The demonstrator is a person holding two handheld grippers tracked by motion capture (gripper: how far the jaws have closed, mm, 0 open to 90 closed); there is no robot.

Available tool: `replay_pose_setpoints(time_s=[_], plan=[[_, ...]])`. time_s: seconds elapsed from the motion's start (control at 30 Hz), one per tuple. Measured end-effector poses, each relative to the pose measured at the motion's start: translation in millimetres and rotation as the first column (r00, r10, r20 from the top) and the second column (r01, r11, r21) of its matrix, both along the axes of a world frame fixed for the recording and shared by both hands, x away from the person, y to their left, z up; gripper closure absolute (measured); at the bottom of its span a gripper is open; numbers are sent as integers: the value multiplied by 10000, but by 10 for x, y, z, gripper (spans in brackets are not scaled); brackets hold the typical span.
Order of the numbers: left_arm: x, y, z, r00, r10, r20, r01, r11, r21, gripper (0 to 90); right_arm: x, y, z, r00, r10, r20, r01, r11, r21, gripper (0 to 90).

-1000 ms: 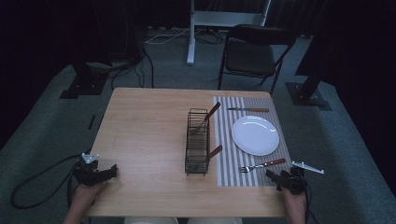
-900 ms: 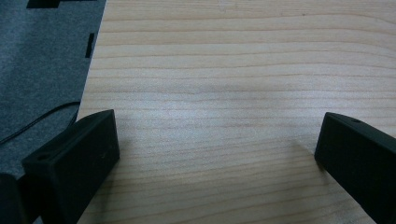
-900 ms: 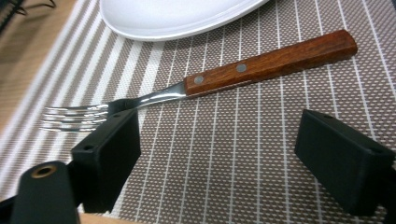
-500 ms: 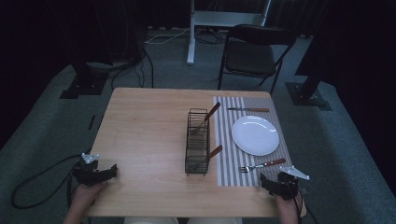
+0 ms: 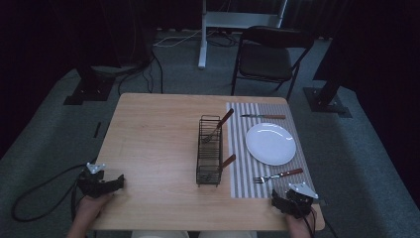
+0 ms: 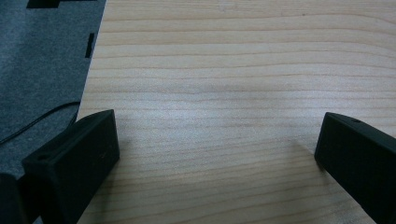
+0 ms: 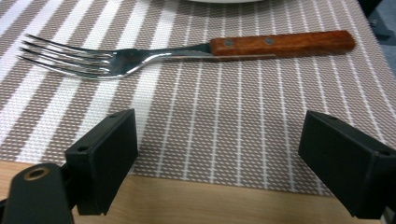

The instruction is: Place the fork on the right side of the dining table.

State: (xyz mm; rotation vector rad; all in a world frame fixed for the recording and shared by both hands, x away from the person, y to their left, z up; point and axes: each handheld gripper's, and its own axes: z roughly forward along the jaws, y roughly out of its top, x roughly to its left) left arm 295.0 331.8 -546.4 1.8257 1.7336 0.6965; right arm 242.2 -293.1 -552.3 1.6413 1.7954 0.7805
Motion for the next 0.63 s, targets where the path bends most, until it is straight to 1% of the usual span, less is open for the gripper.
replay_pose_setpoints(time_s=[0.07, 0.17, 0.63], plan=[[0, 0, 0, 10000, -1, -3, 1, 10000, 2, 2, -12, -6, -17, 9998, -210, 53, 209, 9995, 251, 114], [0, 0, 0, 10000, -1, -4, 1, 10000, -1, 2, -16, -9, -30, 9992, -376, 98, 371, 9985, 414, 113], [0, -1, 0, 10000, 1, -1, -1, 10000, 7, 2, -11, -13, -30, 9990, -438, 73, 435, 9981, 438, 114]])
